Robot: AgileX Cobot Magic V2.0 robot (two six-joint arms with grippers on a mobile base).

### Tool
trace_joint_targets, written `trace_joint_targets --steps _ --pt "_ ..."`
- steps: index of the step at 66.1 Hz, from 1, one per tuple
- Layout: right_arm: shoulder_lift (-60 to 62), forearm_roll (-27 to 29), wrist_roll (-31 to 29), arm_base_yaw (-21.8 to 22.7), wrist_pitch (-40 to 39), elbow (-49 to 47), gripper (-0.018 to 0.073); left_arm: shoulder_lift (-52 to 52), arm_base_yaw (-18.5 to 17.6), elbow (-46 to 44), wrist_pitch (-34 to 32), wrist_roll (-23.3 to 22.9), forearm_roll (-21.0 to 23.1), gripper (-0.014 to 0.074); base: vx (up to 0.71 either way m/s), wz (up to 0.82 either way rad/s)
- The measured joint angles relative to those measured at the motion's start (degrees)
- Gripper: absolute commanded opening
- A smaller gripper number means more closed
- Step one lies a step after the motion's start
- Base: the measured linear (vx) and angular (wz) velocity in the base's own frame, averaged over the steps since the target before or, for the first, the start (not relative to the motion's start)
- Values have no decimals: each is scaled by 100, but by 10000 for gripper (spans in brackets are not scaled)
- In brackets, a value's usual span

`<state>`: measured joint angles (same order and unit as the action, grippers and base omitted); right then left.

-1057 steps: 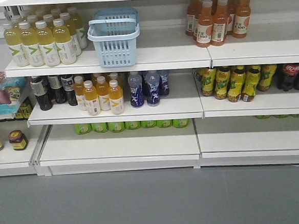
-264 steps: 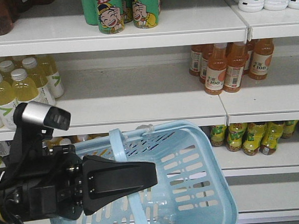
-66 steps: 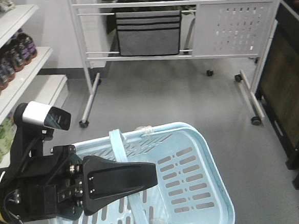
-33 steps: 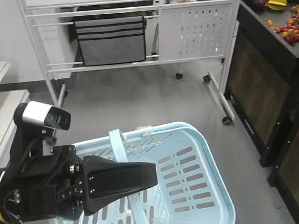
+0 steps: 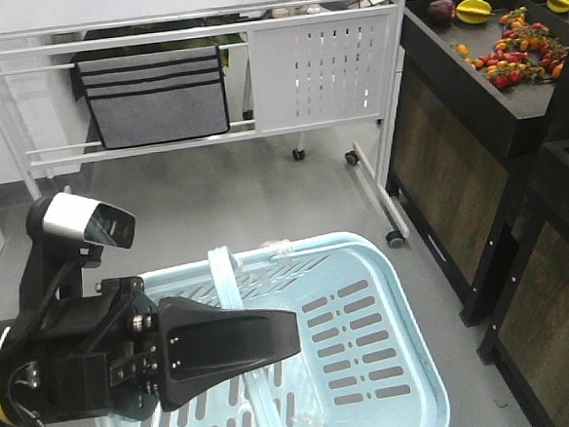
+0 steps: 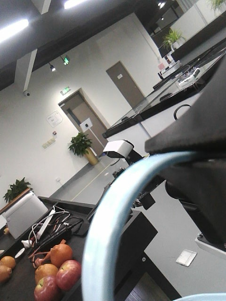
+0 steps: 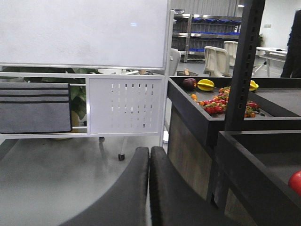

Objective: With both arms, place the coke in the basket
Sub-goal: 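Drive the base away from the shelf carrying the basket in the left gripper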

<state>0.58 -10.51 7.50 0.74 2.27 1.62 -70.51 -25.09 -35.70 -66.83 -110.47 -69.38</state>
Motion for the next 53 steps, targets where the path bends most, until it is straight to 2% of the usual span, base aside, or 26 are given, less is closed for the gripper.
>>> trace_joint_targets --steps 53 --pt "0 0 0 0 0 0 -5 0 0 0 0 0 0 -7 19 -7"
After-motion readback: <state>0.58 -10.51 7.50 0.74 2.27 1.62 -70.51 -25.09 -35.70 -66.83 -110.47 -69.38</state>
